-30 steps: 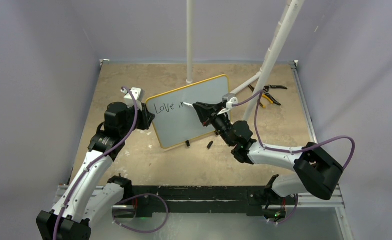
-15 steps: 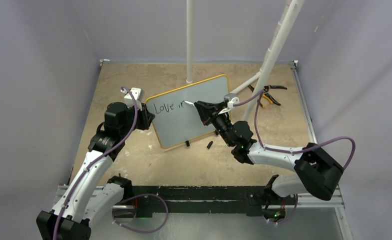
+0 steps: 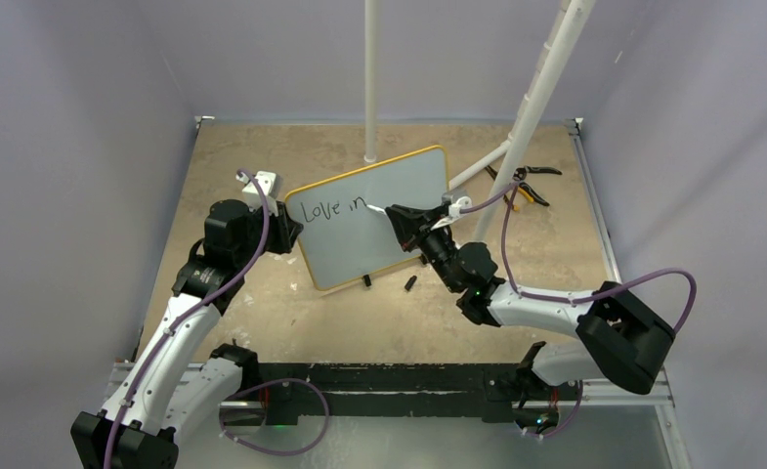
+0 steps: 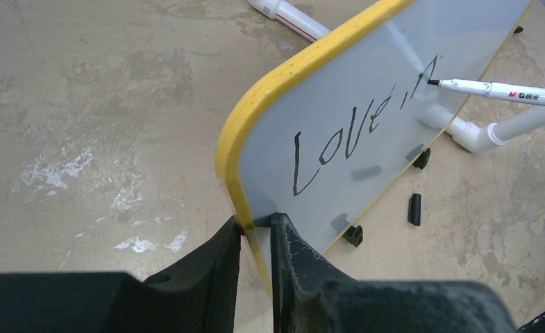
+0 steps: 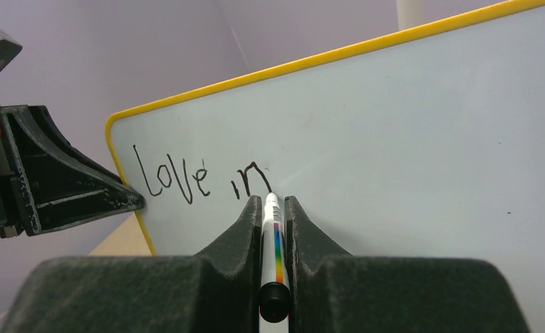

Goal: Write a sentence on the whiteboard

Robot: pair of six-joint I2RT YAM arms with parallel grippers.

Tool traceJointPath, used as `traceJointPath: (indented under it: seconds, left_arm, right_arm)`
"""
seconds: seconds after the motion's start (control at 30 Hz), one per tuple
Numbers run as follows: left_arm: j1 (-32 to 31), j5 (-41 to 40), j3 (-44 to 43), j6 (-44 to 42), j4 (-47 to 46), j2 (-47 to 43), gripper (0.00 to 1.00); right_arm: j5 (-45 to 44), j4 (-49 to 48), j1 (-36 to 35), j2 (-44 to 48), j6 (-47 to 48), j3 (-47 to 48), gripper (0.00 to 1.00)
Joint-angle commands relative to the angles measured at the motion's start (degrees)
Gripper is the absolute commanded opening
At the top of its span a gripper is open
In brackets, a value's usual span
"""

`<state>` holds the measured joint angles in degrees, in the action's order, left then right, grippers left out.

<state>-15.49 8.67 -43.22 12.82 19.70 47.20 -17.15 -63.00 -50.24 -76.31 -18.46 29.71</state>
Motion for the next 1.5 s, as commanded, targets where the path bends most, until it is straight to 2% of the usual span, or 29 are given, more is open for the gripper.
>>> traceJointPath:
  seconds: [0.0, 0.43, 1.03, 1.47]
  left_arm:
    - [0.19, 0.52, 0.24, -0.83, -2.39, -0.27, 0.11]
    - [0.19, 0.05, 0.27, -0.9, -2.3, -0.18, 0.11]
    - [0.19, 0.03, 0.24, -0.94, -2.3, -0.09, 0.11]
    - [0.19, 0.08, 0.24, -0.94, -2.28, 0.09, 0.11]
  right_arm:
    - [-2.77, 0.1, 0.32, 1.42, -0.17, -1.13, 0.0]
    - [-0.73, -0.36, 0.32, 5.23, -0.51, 0.1, 0.0]
    - [-1.26, -1.38, 1.67, 1.04, -0.1, 2.72, 0.0]
    - [3.58, -2.87, 2.03, -0.8, 1.97, 3.7, 0.0]
